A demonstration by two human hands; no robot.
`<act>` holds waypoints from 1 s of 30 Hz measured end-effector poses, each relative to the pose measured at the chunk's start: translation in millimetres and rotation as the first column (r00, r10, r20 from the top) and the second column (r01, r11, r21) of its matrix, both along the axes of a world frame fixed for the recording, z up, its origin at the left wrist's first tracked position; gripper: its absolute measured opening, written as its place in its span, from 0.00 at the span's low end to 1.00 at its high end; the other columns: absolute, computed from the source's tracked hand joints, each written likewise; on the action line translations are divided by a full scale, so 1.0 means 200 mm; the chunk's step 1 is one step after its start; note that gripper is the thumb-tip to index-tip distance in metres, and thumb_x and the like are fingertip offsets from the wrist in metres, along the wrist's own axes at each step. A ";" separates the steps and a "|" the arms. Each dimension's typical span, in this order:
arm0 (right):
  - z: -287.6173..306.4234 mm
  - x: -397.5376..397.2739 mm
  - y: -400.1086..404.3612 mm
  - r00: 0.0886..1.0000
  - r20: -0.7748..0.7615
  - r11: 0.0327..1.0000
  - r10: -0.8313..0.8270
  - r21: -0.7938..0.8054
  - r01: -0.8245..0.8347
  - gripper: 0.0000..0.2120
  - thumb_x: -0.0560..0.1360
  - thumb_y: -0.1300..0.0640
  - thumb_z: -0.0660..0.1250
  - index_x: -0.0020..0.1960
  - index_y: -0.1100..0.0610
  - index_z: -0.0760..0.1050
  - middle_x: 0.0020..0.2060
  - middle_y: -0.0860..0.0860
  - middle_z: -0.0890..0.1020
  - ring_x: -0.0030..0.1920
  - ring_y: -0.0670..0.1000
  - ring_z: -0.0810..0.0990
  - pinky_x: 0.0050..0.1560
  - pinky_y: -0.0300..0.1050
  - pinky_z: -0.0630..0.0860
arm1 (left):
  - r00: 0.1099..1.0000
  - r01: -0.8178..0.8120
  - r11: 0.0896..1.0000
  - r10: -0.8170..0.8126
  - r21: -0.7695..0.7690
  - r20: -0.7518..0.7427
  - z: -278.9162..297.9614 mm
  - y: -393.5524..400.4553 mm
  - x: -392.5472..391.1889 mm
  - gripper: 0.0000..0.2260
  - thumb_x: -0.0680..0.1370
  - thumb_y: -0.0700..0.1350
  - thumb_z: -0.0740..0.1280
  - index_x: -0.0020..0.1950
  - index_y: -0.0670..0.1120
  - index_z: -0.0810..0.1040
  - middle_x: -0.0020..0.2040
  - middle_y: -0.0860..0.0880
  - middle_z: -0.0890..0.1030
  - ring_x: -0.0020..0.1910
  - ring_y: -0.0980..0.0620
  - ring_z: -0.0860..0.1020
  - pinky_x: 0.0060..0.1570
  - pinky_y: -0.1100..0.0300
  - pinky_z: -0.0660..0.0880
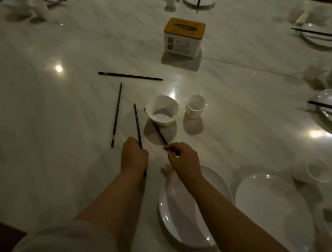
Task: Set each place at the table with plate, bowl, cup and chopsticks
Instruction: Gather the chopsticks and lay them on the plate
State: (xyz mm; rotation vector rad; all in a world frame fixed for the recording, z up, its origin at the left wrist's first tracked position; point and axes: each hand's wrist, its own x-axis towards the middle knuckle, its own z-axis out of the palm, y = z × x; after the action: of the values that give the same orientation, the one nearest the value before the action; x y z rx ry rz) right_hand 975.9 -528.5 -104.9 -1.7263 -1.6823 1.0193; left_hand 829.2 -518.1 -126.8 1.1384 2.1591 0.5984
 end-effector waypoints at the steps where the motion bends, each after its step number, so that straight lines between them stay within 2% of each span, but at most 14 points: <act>1: 0.01 0.00 -0.01 1.000 -0.002 1.000 0.002 -0.006 -0.002 0.10 0.75 0.64 0.64 0.51 0.55 0.82 0.49 0.51 0.82 0.47 0.43 0.74 0.50 0.32 0.68 | 1.000 -0.014 1.000 0.015 -0.023 0.022 0.01 0.00 -0.01 0.10 0.75 0.38 0.65 0.55 0.39 0.72 0.54 0.41 0.77 0.47 0.45 0.75 0.42 0.58 0.69; 4: 0.02 0.00 -0.02 1.000 -0.020 0.999 0.016 -0.034 -0.016 0.11 0.75 0.63 0.64 0.52 0.55 0.82 0.51 0.51 0.82 0.48 0.43 0.75 0.52 0.34 0.70 | 0.984 -0.118 0.992 0.122 -0.040 0.129 0.05 -0.02 -0.03 0.13 0.74 0.40 0.67 0.58 0.39 0.74 0.55 0.41 0.80 0.52 0.43 0.79 0.43 0.59 0.71; 7: 0.04 -0.04 -0.02 0.998 -0.052 0.997 0.028 -0.070 -0.032 0.10 0.76 0.60 0.64 0.54 0.54 0.82 0.52 0.50 0.82 0.51 0.45 0.79 0.56 0.38 0.74 | 0.960 -0.209 0.977 0.199 0.032 0.200 0.09 -0.12 0.00 0.13 0.74 0.40 0.67 0.59 0.41 0.76 0.50 0.47 0.80 0.48 0.48 0.78 0.43 0.62 0.71; 10: 0.06 -0.08 -0.03 0.993 -0.117 0.992 0.006 -0.121 -0.020 0.12 0.77 0.58 0.64 0.58 0.54 0.80 0.54 0.51 0.83 0.55 0.48 0.80 0.58 0.40 0.74 | 0.954 -0.185 0.970 0.137 0.161 0.268 0.12 -0.26 0.06 0.12 0.75 0.40 0.68 0.58 0.45 0.76 0.42 0.55 0.77 0.39 0.58 0.76 0.34 0.71 0.68; 15: 0.09 -0.05 -0.08 0.978 -0.174 0.987 -0.114 -0.131 0.092 0.12 0.75 0.54 0.68 0.56 0.56 0.81 0.50 0.53 0.85 0.48 0.49 0.80 0.57 0.48 0.77 | 0.944 -0.030 0.964 -0.060 0.266 0.325 0.13 -0.44 0.21 0.11 0.75 0.38 0.68 0.55 0.47 0.76 0.41 0.57 0.77 0.40 0.64 0.76 0.37 0.78 0.70; 20: 0.09 0.12 -0.20 0.945 -0.184 0.958 -0.269 -0.147 0.245 0.10 0.73 0.54 0.69 0.52 0.56 0.82 0.44 0.52 0.85 0.46 0.51 0.83 0.54 0.54 0.79 | 0.924 0.169 0.943 -0.253 0.286 0.288 0.12 -0.50 0.36 0.07 0.75 0.40 0.68 0.52 0.49 0.76 0.41 0.56 0.78 0.39 0.62 0.77 0.37 0.75 0.72; 24: 0.08 0.38 -0.32 0.910 -0.114 0.914 -0.400 -0.118 0.387 0.09 0.73 0.53 0.68 0.50 0.56 0.82 0.41 0.53 0.85 0.43 0.52 0.83 0.52 0.55 0.80 | 0.891 0.227 0.924 -0.324 0.308 0.317 0.10 -0.52 0.53 0.10 0.77 0.39 0.64 0.55 0.49 0.78 0.49 0.51 0.82 0.48 0.54 0.81 0.51 0.58 0.78; 26: 0.07 0.53 -0.39 0.887 -0.056 0.887 -0.458 -0.099 0.451 0.09 0.74 0.55 0.68 0.50 0.56 0.82 0.43 0.54 0.85 0.44 0.53 0.83 0.53 0.52 0.80 | 0.861 0.278 0.914 -0.374 0.296 0.345 0.10 -0.53 0.64 0.11 0.77 0.37 0.63 0.56 0.47 0.78 0.50 0.51 0.82 0.51 0.54 0.80 0.55 0.54 0.78; 28: 0.05 0.67 -0.47 0.859 0.015 0.855 -0.511 -0.090 0.510 0.10 0.74 0.56 0.68 0.52 0.58 0.82 0.46 0.54 0.85 0.47 0.53 0.82 0.56 0.46 0.78 | 0.821 0.363 0.887 -0.449 0.285 0.352 0.10 -0.54 0.75 0.12 0.77 0.37 0.62 0.58 0.47 0.78 0.52 0.53 0.81 0.54 0.54 0.79 0.58 0.51 0.77; 30: 0.04 0.79 -0.53 0.833 0.094 0.829 -0.545 -0.084 0.552 0.10 0.76 0.56 0.67 0.54 0.59 0.82 0.49 0.54 0.84 0.50 0.53 0.81 0.53 0.39 0.73 | 0.785 0.445 0.857 -0.512 0.259 0.349 0.11 -0.55 0.85 0.14 0.78 0.38 0.62 0.62 0.47 0.76 0.56 0.52 0.80 0.57 0.54 0.78 0.60 0.53 0.76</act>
State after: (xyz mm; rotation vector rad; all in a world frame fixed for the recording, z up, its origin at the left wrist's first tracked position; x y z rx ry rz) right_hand 1134.2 -635.5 -97.8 -2.1582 -1.0581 0.7902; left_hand 1000.0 -628.1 -104.3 1.4407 1.4055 0.7074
